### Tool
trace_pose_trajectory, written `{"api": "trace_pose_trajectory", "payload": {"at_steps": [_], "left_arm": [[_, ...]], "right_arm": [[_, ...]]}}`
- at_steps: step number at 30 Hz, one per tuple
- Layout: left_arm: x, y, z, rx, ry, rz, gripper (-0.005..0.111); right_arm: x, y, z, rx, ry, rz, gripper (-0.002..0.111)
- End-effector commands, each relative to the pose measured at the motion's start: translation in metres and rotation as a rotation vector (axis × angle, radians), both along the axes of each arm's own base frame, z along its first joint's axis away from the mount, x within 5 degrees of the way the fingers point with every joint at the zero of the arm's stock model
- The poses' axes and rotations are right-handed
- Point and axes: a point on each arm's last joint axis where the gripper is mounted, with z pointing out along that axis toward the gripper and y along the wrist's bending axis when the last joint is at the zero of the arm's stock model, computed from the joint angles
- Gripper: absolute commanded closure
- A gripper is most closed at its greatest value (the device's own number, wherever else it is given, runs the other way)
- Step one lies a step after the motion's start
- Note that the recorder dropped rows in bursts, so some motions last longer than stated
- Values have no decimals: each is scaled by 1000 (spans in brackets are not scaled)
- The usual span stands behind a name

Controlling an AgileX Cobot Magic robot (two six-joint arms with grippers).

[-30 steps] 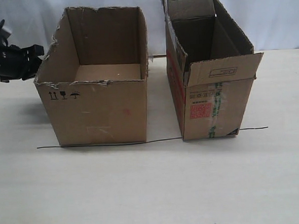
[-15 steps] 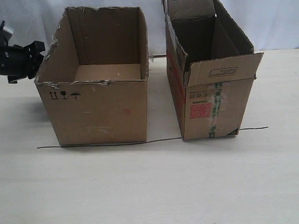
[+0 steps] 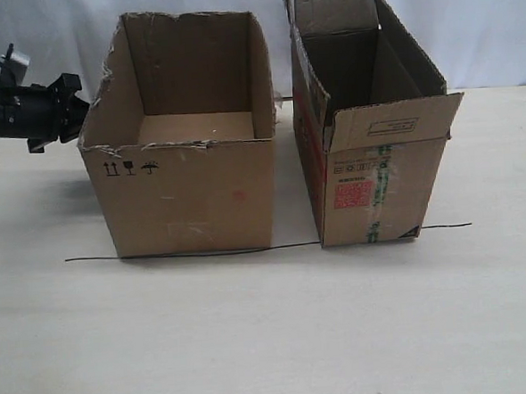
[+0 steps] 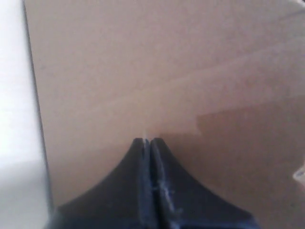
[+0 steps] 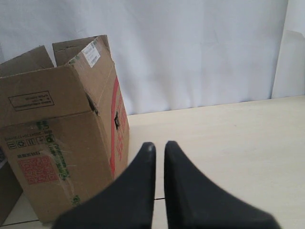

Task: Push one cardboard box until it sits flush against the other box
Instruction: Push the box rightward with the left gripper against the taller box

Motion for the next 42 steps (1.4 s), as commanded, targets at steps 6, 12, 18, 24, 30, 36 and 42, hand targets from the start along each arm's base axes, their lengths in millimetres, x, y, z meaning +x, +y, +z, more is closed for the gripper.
{"api": "trace_pose_trajectory", "payload": {"at_steps": [6, 12, 18, 24, 30, 36, 42], "left_arm": [[1, -28, -5, -22, 2, -64, 107], [4, -38, -10, -44, 4, -103, 107], [11, -39, -2, -48, -26, -87, 107], [21, -34, 7, -12, -75, -46, 107], [31, -30, 4, -13, -75, 16, 107], [31, -34, -19, -126, -3, 2, 107], [30, -37, -25, -183, 11, -16, 107]], "right_arm": [[0, 0, -2, -6, 3, -2, 103], [0, 0, -2, -6, 3, -2, 103], [0, 0, -2, -6, 3, -2, 103], [0, 0, -2, -6, 3, -2, 103], [0, 0, -2, -6, 3, -2, 103], [0, 0, -2, -6, 3, -2, 103], [0, 0, -2, -6, 3, -2, 103]]}}
